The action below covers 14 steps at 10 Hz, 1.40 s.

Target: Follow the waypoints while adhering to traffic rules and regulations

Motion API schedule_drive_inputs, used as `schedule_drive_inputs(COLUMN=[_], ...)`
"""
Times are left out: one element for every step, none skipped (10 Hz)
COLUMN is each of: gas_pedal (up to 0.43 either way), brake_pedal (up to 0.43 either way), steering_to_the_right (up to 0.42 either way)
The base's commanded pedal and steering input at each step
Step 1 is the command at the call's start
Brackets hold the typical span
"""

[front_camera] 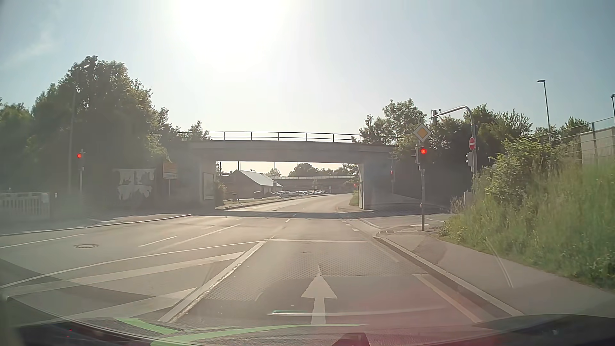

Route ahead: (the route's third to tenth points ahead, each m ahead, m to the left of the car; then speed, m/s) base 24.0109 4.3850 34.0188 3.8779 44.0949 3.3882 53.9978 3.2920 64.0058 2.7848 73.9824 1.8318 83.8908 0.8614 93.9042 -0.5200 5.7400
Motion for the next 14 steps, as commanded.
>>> schedule_drive_inputs(gas_pedal=[0.0,0.0,0.0,0.0,0.0,0.0,0.0,0.0,0.0,0.0,0.0,0.0,0.0,0.0], brake_pedal=[0.287,0.287,0.287,0.28,0.287,0.287,0.287,0.287,0.287,0.287,0.287,0.287,0.287,0.293], steering_to_the_right=[0.001,0.001,0.001,0.0,0.001,0.0,0.0,0.0,0.0,0.0,0.0,0.0,0.001,0.001])
